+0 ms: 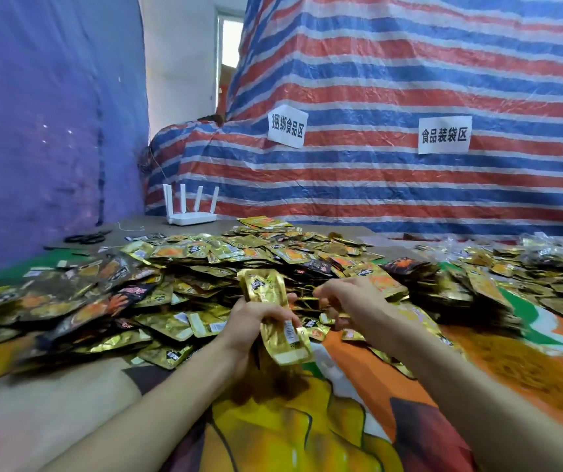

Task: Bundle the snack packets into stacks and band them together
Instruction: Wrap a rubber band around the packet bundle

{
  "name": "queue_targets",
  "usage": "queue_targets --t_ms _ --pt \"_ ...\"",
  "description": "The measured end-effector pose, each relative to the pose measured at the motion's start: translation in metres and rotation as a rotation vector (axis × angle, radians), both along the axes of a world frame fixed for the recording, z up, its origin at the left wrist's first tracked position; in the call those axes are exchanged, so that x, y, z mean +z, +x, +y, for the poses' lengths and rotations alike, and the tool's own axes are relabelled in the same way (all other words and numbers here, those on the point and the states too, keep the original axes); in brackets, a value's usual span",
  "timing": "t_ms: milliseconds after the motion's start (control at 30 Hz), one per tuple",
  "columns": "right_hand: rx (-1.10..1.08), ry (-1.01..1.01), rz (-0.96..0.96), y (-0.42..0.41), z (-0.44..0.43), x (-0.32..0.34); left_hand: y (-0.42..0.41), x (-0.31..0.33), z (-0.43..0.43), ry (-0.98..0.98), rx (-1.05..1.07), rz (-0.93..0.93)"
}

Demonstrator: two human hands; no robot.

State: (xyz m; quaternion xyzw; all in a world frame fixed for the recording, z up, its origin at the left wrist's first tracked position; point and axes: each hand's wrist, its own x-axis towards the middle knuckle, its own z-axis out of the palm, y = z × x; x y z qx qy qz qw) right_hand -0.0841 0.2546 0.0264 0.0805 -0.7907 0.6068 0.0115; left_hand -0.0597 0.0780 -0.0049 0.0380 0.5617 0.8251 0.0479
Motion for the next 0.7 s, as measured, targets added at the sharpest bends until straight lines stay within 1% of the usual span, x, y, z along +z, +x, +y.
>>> queue_targets --t_ms 67,167,233,300,333,367,433,500,600,700 --pt "0.037 0.028 0.002 -0.009 -0.018 -0.003 -0.004 0.000 -0.005 -0.008 0.028 -0.030" --pt "-0.001 0.040 0.087 -0.019 -0.029 -0.014 -0.008 -0.001 -0.009 -0.020 0.037 -0.060" --pt "-0.037 0.093 0.144 -0.025 -0.030 -0.027 -0.012 -0.002 -0.010 -0.050 0.075 -0.079" --pt "-0.043 0.159 0.126 -0.028 -0.028 -0.035 -0.017 -0.002 -0.012 -0.087 0.112 -0.114" --pt "-0.014 0.126 0.070 -0.030 -0.025 -0.036 -0.020 -0.001 -0.014 -0.095 0.098 -0.137" --pt "0.046 0.031 -0.011 -0.031 -0.021 -0.036 -0.021 0.000 -0.017 -0.083 0.052 -0.159" --pt "0.241 -0.193 -0.169 -0.030 -0.013 -0.032 -0.020 0.002 -0.020 -0.035 -0.084 -0.192" --pt "0.414 -0.370 -0.247 -0.028 -0.006 -0.027 -0.016 0.003 -0.019 -0.020 -0.190 -0.182" --pt "0.485 -0.624 -0.234 -0.031 0.003 -0.026 -0.015 0.002 -0.019 -0.030 -0.268 -0.143" --pt "0.508 -0.769 -0.192 -0.028 0.006 -0.023 -0.014 0.002 -0.021 0.007 -0.282 -0.120"
